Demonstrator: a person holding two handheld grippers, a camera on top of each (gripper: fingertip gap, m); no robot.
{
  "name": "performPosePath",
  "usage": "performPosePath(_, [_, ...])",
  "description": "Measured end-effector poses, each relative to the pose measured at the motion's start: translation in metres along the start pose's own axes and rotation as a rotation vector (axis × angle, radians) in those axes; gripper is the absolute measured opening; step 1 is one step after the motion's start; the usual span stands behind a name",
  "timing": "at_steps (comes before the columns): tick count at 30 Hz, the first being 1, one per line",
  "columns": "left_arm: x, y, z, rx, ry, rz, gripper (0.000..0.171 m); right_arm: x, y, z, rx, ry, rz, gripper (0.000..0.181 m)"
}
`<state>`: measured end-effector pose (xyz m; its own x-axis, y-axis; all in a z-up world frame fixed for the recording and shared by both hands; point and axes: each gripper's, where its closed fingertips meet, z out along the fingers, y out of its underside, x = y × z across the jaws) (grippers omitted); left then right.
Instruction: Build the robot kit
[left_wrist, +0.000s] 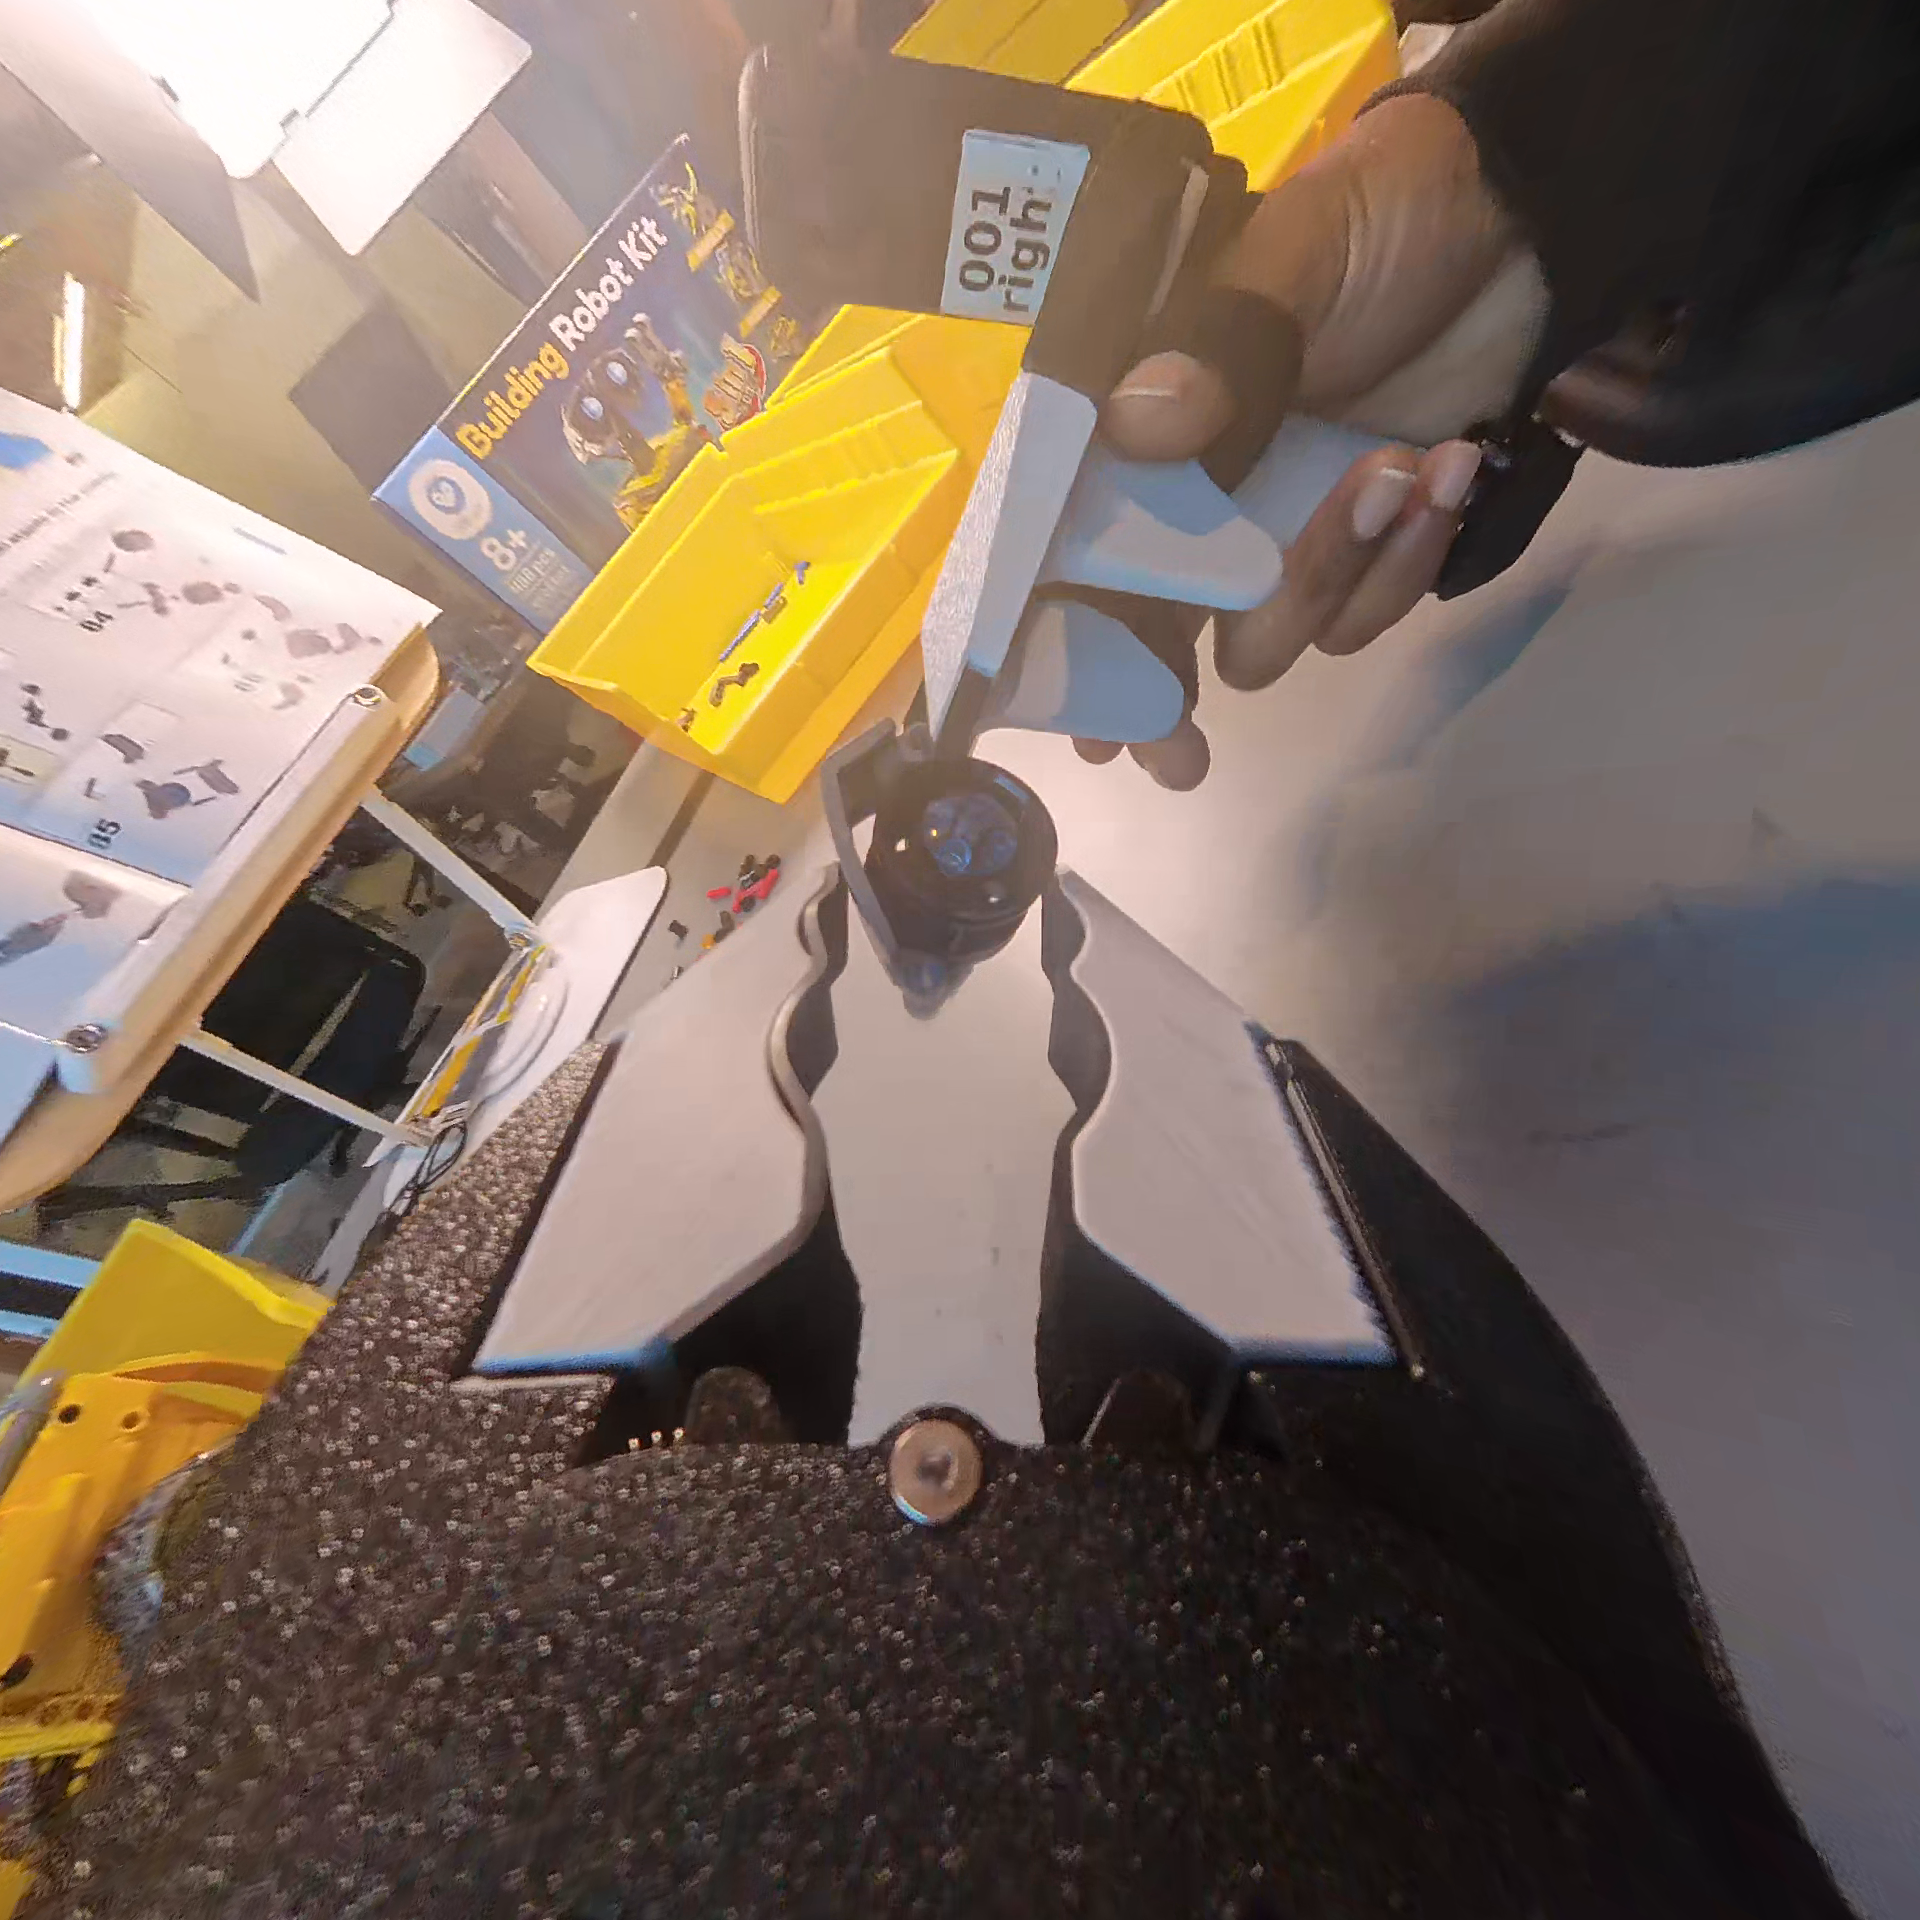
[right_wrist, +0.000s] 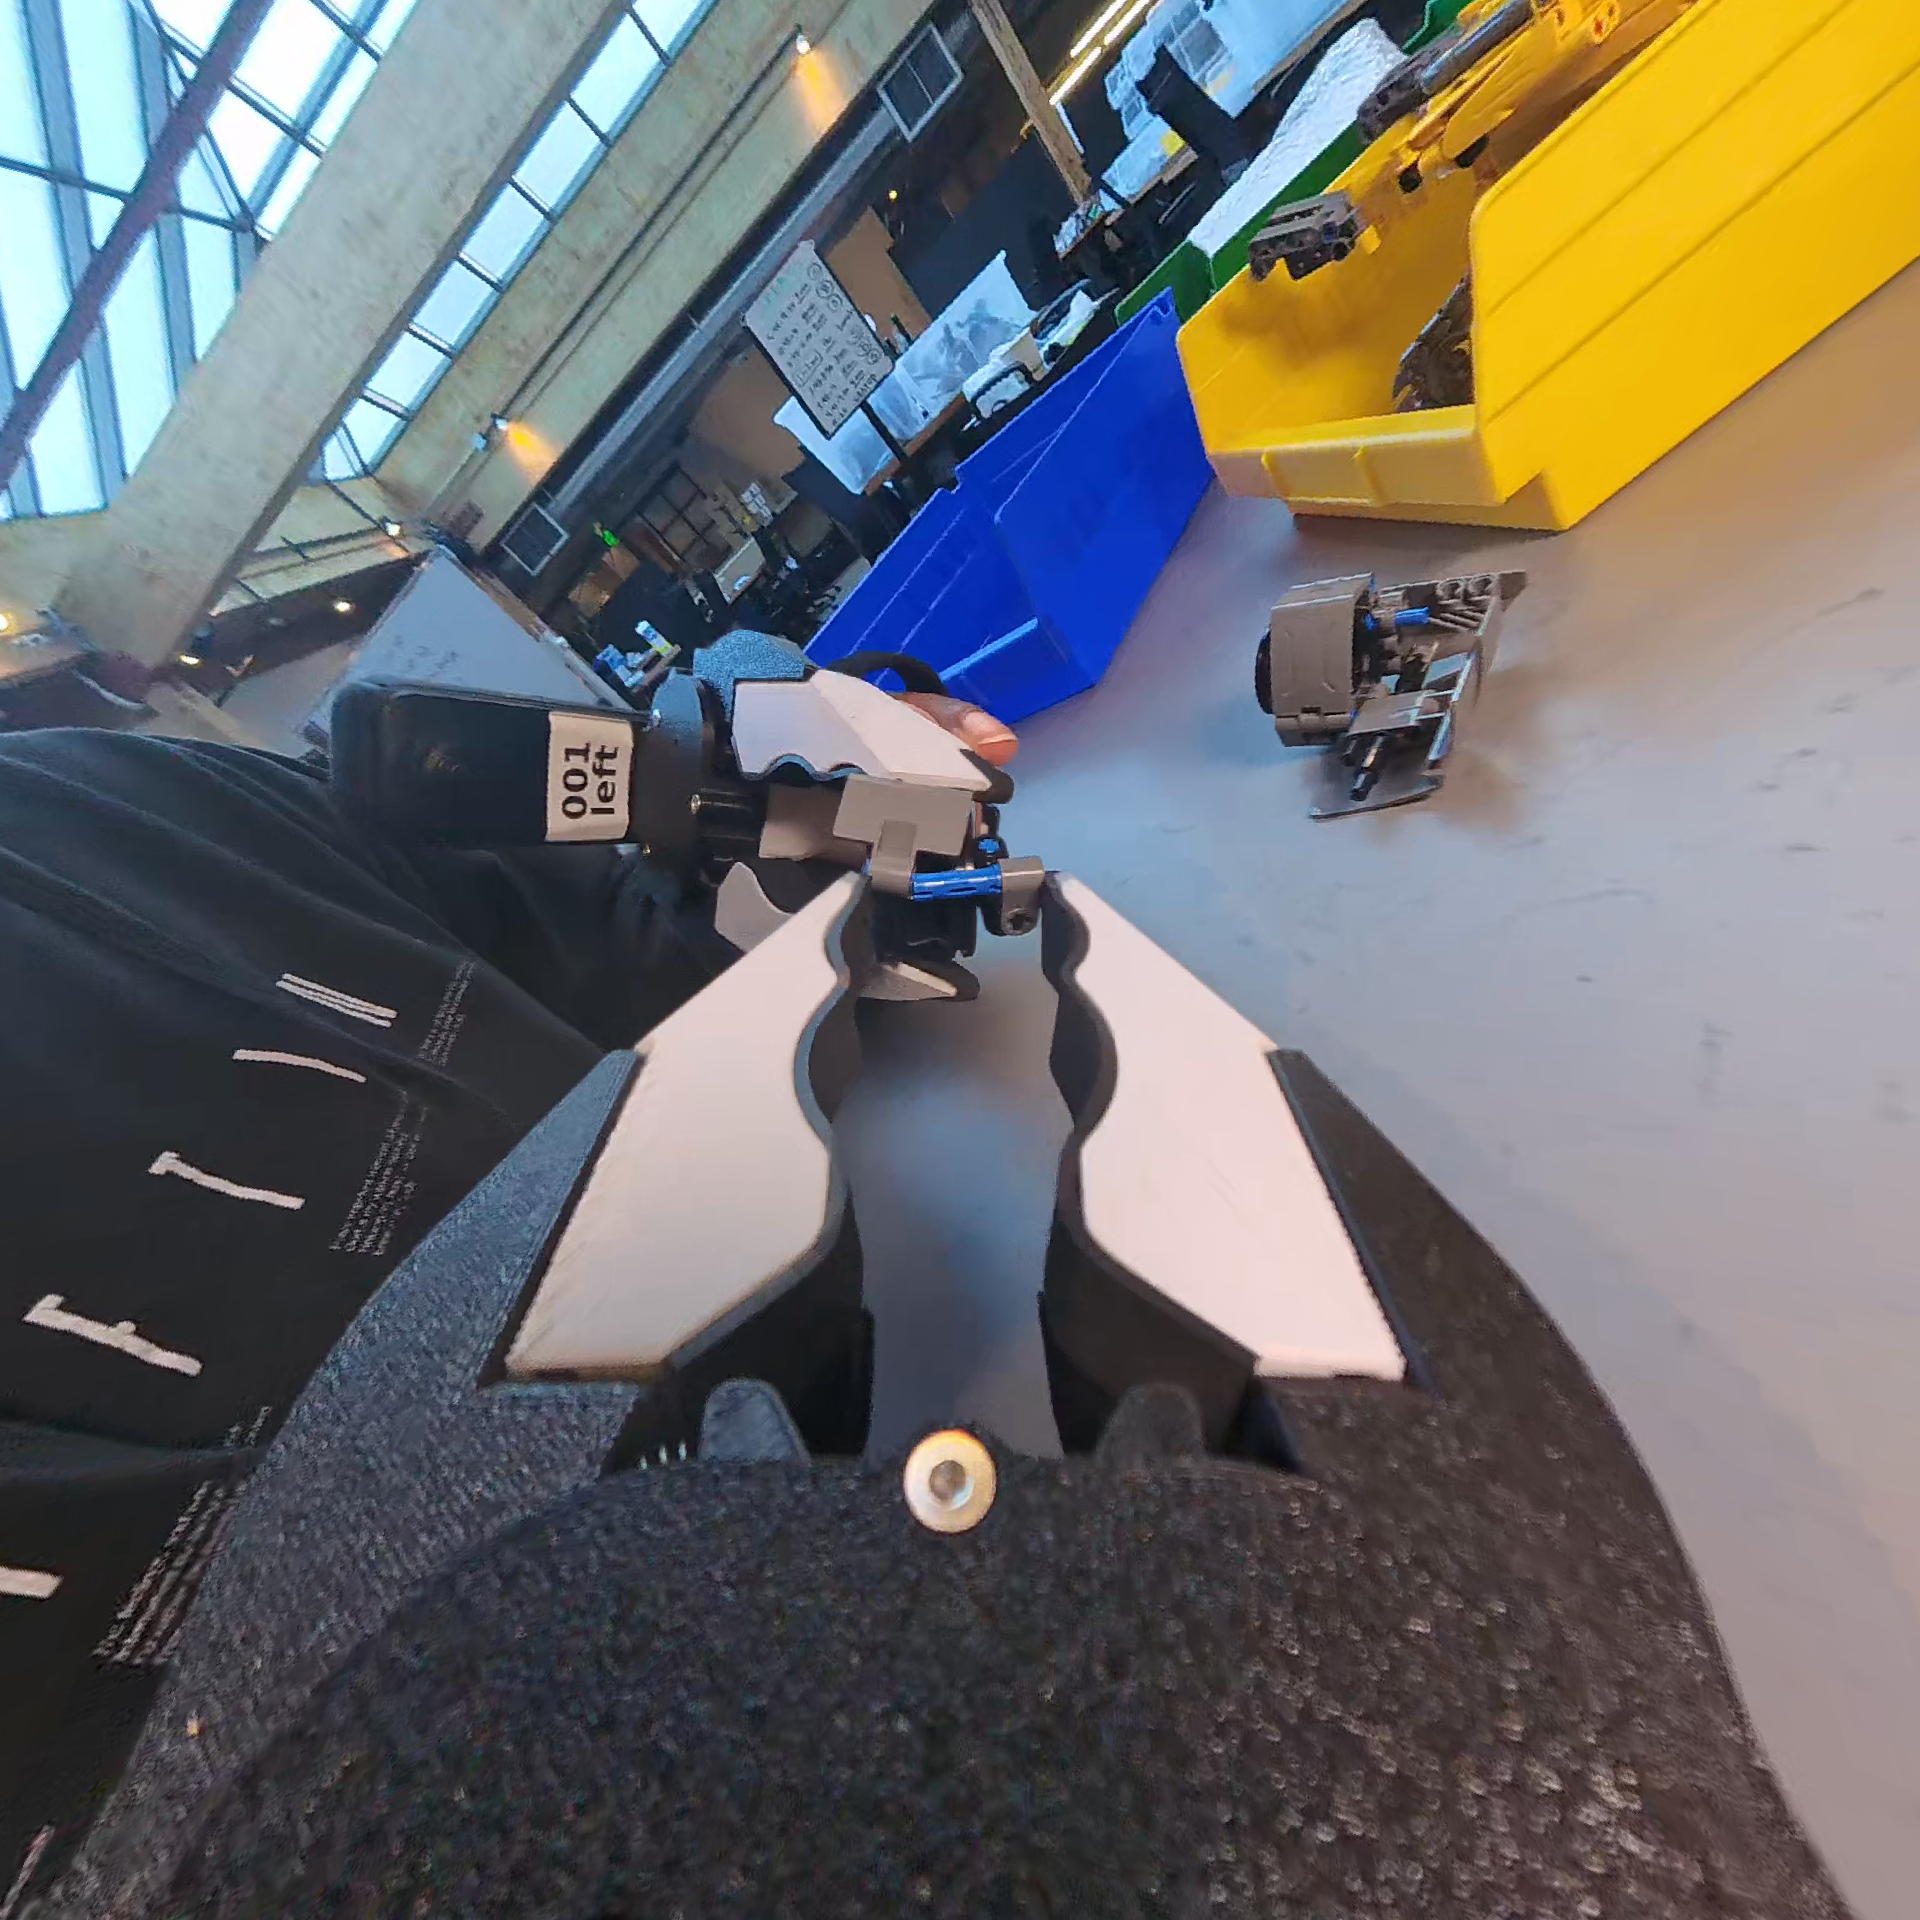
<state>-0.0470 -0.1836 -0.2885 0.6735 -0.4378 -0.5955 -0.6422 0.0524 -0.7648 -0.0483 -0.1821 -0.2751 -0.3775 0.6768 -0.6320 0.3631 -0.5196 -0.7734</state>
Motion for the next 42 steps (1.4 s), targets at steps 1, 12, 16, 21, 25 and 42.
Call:
performPosePath(1, [0.000,0.001,0.000,-0.008,-0.008,0.017,0.036,0.001,0.000,0.001,-0.002,0.013,-0.013,0.032])
performPosePath(12, [0.011,0.014,0.004,-0.057,-0.002,0.151,0.037,0.012,0.013,0.002,-0.084,0.104,-0.152,0.032])
performPosePath(16, [0.028,0.015,0.003,-0.020,0.176,-0.043,0.044,0.013,0.010,-0.004,-0.119,0.136,-0.218,0.031])
performPosePath(21, [0.022,0.000,-0.006,0.094,0.376,-0.501,0.042,0.016,0.013,-0.010,-0.200,0.209,-0.415,0.031])
performPosePath(25, [0.022,0.008,-0.003,0.049,0.405,-0.599,0.023,0.019,0.020,-0.007,-0.264,0.281,-0.539,0.031])
performPosePath(42, [0.027,0.004,-0.007,0.064,0.462,-0.623,0.001,-0.018,0.019,-0.001,-0.155,0.028,-0.473,0.022])
